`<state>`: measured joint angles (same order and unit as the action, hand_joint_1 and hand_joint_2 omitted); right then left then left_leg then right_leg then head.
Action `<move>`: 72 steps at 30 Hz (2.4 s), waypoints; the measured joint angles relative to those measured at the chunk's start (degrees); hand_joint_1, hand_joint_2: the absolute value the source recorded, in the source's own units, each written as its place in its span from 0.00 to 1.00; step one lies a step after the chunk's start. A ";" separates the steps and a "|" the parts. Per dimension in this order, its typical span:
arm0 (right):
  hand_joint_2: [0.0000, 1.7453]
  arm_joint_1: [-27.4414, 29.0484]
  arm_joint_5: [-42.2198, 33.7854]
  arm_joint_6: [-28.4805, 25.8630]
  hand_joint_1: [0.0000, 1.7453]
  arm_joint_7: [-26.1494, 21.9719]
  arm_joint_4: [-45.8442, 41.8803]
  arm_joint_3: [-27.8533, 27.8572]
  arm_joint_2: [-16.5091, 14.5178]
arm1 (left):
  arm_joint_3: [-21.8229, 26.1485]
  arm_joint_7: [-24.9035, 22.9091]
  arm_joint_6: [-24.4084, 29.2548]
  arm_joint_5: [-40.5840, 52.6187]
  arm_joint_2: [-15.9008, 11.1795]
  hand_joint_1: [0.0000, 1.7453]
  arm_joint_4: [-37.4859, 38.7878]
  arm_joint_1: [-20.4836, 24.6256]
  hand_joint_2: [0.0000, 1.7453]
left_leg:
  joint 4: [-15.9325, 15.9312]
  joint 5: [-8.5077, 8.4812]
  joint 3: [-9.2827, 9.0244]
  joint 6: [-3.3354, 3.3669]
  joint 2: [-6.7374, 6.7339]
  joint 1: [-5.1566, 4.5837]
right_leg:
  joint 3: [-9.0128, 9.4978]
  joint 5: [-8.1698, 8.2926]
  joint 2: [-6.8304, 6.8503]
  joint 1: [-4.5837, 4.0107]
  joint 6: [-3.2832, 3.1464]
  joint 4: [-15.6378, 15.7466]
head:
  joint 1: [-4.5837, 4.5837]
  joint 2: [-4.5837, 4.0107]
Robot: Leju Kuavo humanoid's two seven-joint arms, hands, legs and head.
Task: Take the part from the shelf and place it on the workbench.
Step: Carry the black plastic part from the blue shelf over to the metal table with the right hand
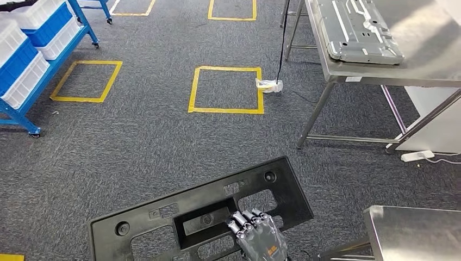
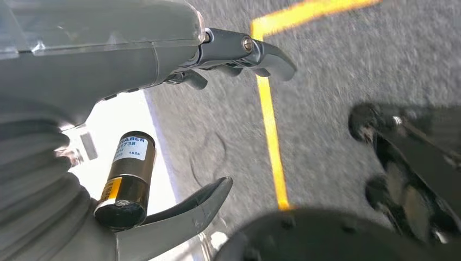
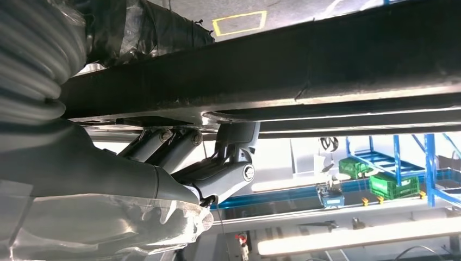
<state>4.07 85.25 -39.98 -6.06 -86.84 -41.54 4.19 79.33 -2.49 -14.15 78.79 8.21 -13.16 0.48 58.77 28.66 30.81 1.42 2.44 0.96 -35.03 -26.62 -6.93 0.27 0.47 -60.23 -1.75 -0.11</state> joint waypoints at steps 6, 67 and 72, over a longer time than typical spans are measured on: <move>1.00 -0.20 -0.38 0.00 1.00 -0.44 0.31 0.03 -0.05 | 0.14 -0.03 0.03 0.04 0.01 0.00 -0.02 -0.34 1.00 | -0.83 -0.24 -0.42 0.92 -4.86 -0.15 | -7.00 -6.74 6.53 0.39 1.20 -14.36 | -0.31 0.00; 1.00 -6.04 -20.15 0.58 1.00 -6.68 -9.59 19.68 10.72 | 2.00 0.02 -1.26 5.03 -0.99 0.00 -0.20 -0.20 1.00 | 0.08 -1.18 1.30 0.95 -4.42 0.07 | -6.79 -7.09 6.50 0.53 1.94 -15.12 | -0.79 0.00; 1.00 -5.43 -22.40 2.77 1.00 -5.11 -9.00 25.43 13.85 | 2.13 0.08 -1.56 6.00 -1.02 0.00 -0.22 -0.07 1.00 | 0.13 -0.54 0.57 0.40 -7.42 -0.26 | 0.47 0.06 10.20 -0.20 1.07 -0.74 | -0.79 0.00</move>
<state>-1.36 62.85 -37.21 -11.17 -95.84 -16.11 18.03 81.46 -2.41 -15.71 84.79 7.19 -13.38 0.41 58.90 28.12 31.38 1.82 -4.98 0.70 -34.56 -26.56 3.27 0.06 1.55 -60.97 -2.54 -0.11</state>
